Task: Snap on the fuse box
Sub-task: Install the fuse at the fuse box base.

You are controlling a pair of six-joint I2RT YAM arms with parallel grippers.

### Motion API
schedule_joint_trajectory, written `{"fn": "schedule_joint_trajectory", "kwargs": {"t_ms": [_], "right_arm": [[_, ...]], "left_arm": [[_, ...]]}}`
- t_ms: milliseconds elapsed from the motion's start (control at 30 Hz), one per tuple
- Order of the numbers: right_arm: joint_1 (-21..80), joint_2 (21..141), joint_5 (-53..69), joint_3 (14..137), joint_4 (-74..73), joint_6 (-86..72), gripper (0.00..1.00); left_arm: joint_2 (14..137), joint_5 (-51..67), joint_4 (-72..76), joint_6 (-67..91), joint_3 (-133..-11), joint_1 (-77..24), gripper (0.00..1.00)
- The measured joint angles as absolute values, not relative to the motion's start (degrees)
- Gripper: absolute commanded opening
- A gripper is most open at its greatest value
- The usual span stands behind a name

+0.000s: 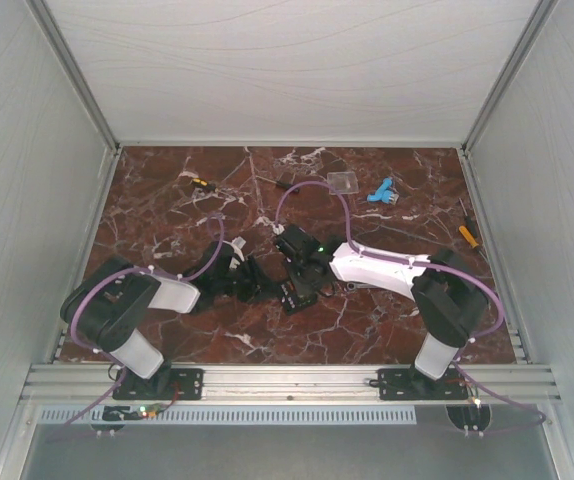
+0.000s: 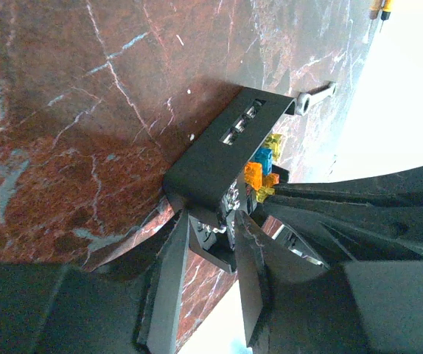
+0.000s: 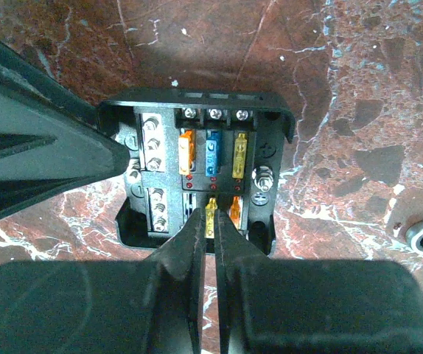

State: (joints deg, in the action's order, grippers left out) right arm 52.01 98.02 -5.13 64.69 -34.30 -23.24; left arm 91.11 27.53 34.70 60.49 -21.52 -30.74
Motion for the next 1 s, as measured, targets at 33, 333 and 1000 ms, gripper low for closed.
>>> {"fn": "schedule_joint_trajectory", "kwargs": {"t_ms": [33, 333, 1000], "right_arm": [[51.68, 98.02, -5.08, 64.62, -34.3, -23.29, 0.0], [50.68, 97.38, -3.75, 63.59, -33.54, -23.42, 0.0], [51.16, 99.81, -2.94, 66.28, -35.81, -21.8, 0.0]], "left_arm": [[91.13, 27.55, 34.7, 60.49, -21.52, -30.74, 0.32], [91.42, 27.86, 34.72, 60.53, -21.52, -30.74, 0.32], [91.55, 27.86, 34.74, 60.73, -21.5, -30.74, 0.31]]}}
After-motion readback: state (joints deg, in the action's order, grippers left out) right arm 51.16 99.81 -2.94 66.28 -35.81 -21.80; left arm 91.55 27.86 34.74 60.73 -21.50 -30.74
